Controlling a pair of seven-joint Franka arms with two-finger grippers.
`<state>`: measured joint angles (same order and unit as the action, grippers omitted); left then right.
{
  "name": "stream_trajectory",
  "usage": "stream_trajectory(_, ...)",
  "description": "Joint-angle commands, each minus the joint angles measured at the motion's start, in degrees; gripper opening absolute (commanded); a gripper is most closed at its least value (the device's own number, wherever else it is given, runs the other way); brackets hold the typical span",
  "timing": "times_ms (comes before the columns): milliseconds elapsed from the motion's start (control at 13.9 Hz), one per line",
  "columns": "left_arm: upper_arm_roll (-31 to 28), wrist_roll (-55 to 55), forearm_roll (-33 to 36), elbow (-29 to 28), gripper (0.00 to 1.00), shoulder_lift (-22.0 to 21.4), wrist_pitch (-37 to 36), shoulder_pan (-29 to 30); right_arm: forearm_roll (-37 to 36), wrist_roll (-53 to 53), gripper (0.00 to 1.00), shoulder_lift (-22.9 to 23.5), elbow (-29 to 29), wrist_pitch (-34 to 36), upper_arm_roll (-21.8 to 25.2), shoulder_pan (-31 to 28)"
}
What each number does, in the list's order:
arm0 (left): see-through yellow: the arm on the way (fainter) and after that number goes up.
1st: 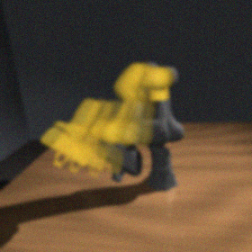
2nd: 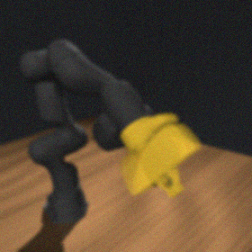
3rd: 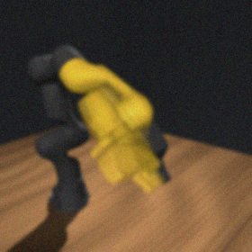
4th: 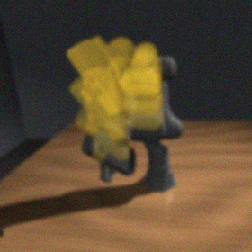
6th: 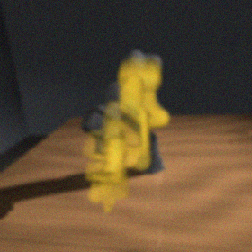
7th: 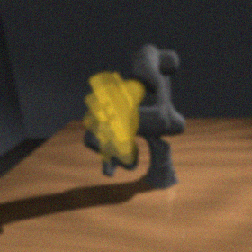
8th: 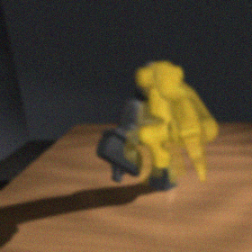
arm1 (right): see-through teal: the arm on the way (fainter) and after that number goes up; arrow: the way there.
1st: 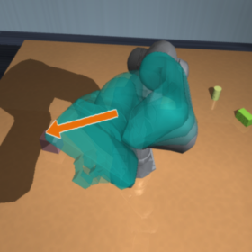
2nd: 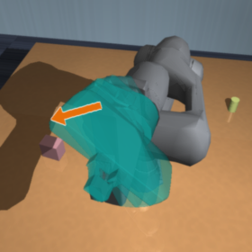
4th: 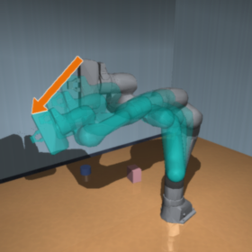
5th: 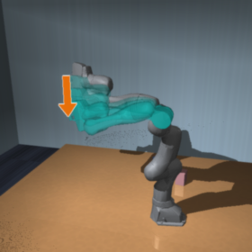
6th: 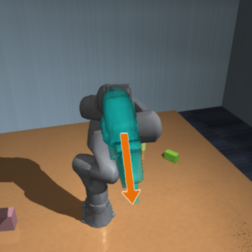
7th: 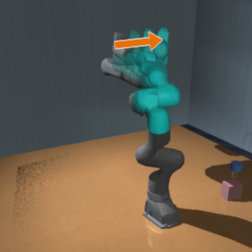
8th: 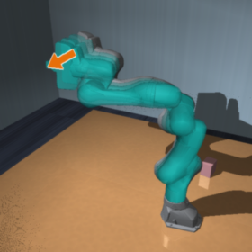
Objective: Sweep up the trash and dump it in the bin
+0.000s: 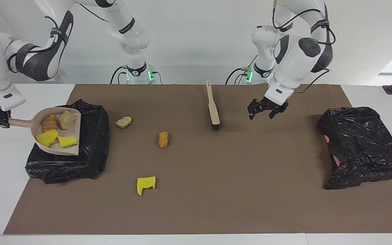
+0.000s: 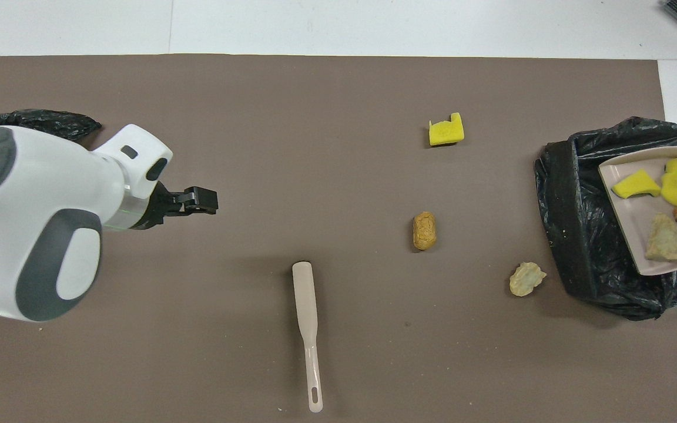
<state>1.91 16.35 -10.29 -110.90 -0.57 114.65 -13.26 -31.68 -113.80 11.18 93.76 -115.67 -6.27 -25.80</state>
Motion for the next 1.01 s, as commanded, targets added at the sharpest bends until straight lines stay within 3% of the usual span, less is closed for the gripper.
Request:
stream_trajectory(0, 0.7, -5.5, 1.1, 5.9, 1.0, 1.4, -6.3, 4.8, -10.6, 8.6, 0.0, -4.8, 6.4, -0.9, -0.1, 2.9)
stream_trajectory(288, 0.7, -14.6, 5.6, 11.7, 1.0, 1.5, -14.4, 9.3, -18.7, 18.3, 0.0, -7.7, 10.7, -0.3, -0.2, 5.8)
stream_trajectory(503, 0.7, -16.3, 5.9, 14.3, 1.0, 1.4, -17.8, 12.5, -21.1, 19.1, 0.0, -10.2, 10.4, 0.4, -0.1, 7.4)
stream_trajectory(935, 0.5, -16.4, 7.6, 17.6, 1.0, 0.6, -21.1, 12.6, -23.0, 18.7, 0.0, -14.0, 8.2, 5.7, -1.0, 9.1)
